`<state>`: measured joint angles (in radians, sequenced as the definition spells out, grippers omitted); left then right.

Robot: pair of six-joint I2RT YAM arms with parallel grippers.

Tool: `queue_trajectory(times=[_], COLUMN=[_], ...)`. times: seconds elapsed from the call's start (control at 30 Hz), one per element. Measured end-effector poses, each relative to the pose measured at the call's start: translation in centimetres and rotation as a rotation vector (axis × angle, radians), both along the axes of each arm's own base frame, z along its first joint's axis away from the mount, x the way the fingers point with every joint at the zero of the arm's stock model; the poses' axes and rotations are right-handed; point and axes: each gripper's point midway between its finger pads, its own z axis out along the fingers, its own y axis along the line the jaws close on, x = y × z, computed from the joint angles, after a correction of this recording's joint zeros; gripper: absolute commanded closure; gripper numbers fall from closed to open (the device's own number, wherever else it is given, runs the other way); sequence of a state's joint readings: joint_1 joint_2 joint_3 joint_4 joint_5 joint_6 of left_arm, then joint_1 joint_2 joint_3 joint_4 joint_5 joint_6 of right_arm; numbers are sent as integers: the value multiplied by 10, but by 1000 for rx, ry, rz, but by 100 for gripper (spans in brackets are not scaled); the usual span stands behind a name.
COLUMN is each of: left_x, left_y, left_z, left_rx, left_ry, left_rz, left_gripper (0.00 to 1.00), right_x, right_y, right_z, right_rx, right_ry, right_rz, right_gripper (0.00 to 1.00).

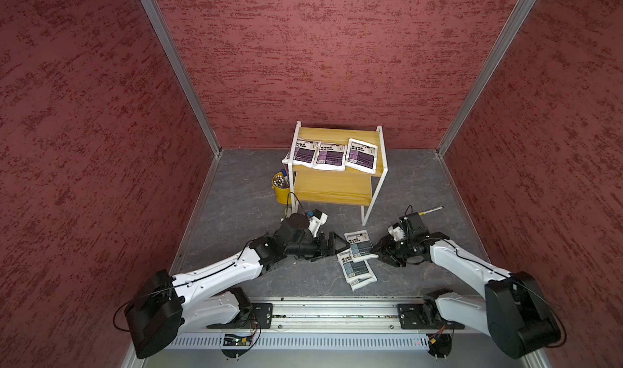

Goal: Place the bagged coffee beans on the shelf by color
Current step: Pick up the bagged coffee beans at the center of the board.

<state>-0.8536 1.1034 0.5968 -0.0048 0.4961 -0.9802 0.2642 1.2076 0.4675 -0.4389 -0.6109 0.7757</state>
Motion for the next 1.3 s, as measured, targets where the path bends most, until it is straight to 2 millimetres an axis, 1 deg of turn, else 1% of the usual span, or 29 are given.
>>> queue_trajectory(times=[0.1,0.27,0.4,0.57,0.63,0.77,0.8,0.97,1.07,1.2,1.3], left_x=[4,12,14,13,13,14,15,16,17,18,20], left_y=[9,22,28,32,33,38,39,45,49,57,64], left_z=[7,14,13,11,11,13,13,19,25,33,38], left_rx=[-15,-27,-22,-11,-10,-9,-9,-18,-31,-50,-59], left_ry=[-8,-11,2,16,17,18,18,10,-3,-19,-22], left_rz=[20,56,65,67,72,85,88,105,117,140,166], left_gripper=[0,0,0,0,0,0,0,0,0,0,0], right_x=[3,18,27,32,32,28,27,29,28,22,11], right_y=[2,13,17,18,17,16,16,16,16,19,28], right_z=[-10,-10,-9,-12,-14,-13,-12,12,29,52,69], right_rx=[22,103,136,150,150,153,154,175,195,229,262], right_ry=[2,-50,-90,-111,-115,-123,-126,-202,-240,-270,-280], right_rz=[-9,-6,-11,-21,-23,-27,-29,-30,-40,-46,-26], right_gripper=[52,52,55,69,72,85,85,90,90,90,91])
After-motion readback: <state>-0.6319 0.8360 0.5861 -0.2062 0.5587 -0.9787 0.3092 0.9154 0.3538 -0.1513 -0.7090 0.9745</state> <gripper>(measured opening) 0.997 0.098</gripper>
